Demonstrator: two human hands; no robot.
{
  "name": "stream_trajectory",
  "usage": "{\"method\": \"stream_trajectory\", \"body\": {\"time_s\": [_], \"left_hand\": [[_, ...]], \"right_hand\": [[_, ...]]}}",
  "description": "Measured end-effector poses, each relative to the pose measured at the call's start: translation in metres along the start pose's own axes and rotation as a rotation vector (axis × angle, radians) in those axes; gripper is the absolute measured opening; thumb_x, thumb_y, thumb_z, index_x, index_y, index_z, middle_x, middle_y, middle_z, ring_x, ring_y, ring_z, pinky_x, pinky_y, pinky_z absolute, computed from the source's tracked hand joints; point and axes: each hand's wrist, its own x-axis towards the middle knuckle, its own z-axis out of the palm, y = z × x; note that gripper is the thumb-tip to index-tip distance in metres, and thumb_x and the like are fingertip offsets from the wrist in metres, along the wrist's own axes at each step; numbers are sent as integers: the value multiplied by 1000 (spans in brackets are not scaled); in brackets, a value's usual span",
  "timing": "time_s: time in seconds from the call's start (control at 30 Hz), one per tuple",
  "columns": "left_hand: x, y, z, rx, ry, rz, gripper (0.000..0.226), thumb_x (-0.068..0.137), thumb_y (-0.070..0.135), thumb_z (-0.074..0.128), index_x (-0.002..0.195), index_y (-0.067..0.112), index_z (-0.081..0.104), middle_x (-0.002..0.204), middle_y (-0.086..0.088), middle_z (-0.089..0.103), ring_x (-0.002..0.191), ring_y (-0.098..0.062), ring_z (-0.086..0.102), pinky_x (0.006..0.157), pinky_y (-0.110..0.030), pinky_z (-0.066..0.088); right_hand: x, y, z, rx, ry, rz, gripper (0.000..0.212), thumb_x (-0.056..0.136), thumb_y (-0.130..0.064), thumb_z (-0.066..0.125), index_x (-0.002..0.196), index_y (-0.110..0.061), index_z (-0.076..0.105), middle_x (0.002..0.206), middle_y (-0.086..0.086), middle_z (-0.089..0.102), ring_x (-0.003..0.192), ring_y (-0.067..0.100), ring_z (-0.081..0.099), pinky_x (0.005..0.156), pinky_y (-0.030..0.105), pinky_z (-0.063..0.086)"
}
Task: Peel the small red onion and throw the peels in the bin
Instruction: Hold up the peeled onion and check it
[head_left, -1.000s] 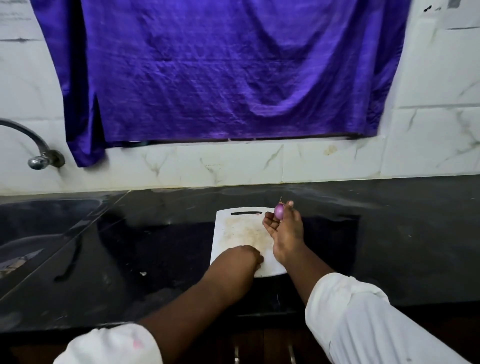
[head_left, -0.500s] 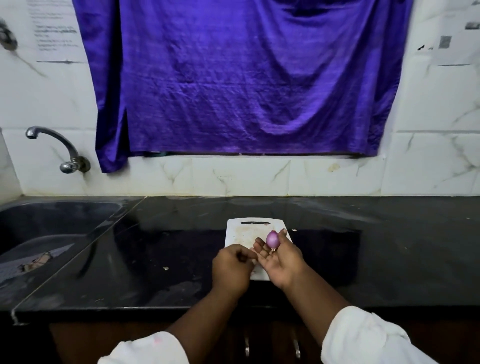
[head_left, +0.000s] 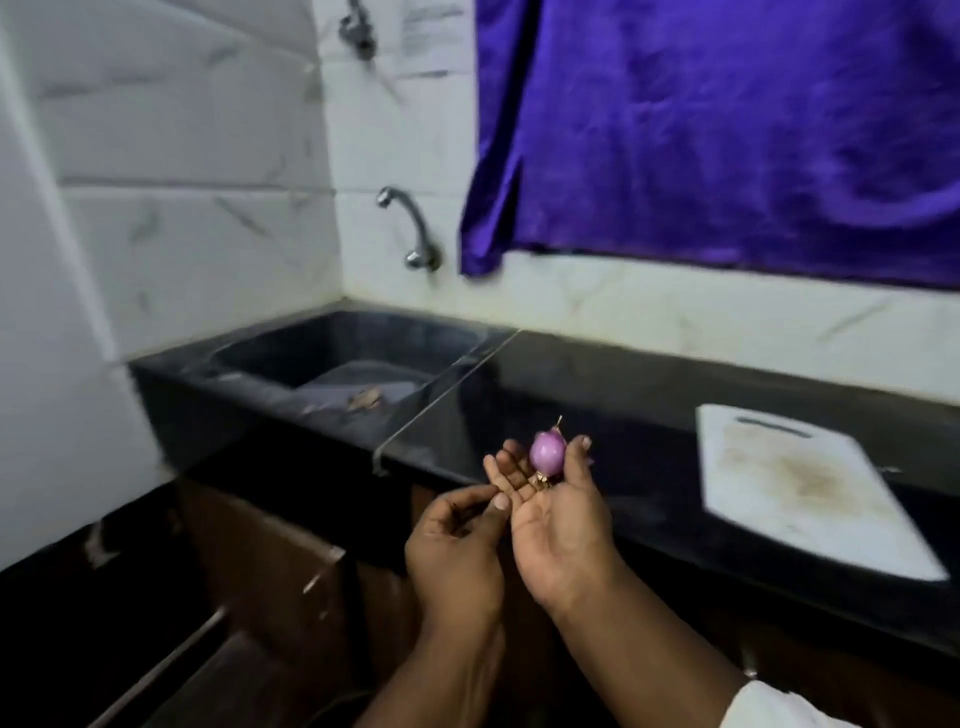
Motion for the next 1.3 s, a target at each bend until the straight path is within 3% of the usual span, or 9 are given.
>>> {"method": "stream_trajectory", "body": {"time_s": [0.13,0.33,0.53,0.7,0.8,0.87,1.03,1.2,1.3], "left_hand": [[24,-30,-107,95,177,-73,14,85,-13,73,88,1,74,77,-11,77,70,-16,68,67,-25,55],[46,-90,-218,354,304,-218,17,89,-13,69,85,4,73,84,-23,76,77,-28,70,75,-37,57],[62,-123,-270,1136,81,-114,44,84,-6,56,101,25,82,100,7,82,94,-12,75,82,-22,54],[68,-130,-276,1480,-40,102,8,80,29,72,88,31,71,85,10,76,90,-21,67,77,-38,44],[67,-128,-264,1398,-26,172,9,89,28,72,95,34,70,92,13,76,93,-18,67,77,-35,38],[65,-121,-251,1217,-17,198,19,91,20,69,102,36,70,99,16,76,96,-14,71,82,-40,51],[51,-69,-184,718,49,256,16,99,22,63,102,32,75,100,7,78,97,-14,74,86,-49,61],[15,-17,-95,578,-230,428,23,81,23,80,103,26,81,102,1,79,98,-16,75,86,-26,58],[-2,-9,-28,427,-406,382,28,77,19,83,103,28,82,104,-3,81,99,-18,77,89,-29,60]], "right_hand": [[10,107,-25,-195,13,171,57,103,-52,43,136,-6,52,95,22,66,90,32,69,83,44,57],[22,195,-84,-459,74,368,46,106,-44,40,133,-8,50,91,22,67,89,35,66,91,48,55],[42,222,-114,-580,95,462,34,107,-45,39,121,-18,53,88,20,68,83,30,66,95,48,54],[51,237,-125,-717,64,502,38,106,-45,40,124,-17,57,92,10,74,71,14,57,65,27,40],[51,232,-122,-596,94,479,35,106,-34,47,127,-8,58,92,9,66,66,11,50,62,25,38],[48,221,-116,-542,71,475,34,104,-32,50,123,-6,60,92,9,62,68,12,53,67,26,44],[23,157,-91,-589,-75,355,28,100,-41,54,113,-20,68,98,3,74,73,12,62,66,27,48],[-18,50,-62,-476,-148,58,20,89,-28,64,99,-11,61,88,3,74,70,11,65,60,23,51],[-32,-23,-62,-525,-154,-135,21,87,-28,77,97,-12,69,97,10,77,82,16,70,72,30,57]]}}
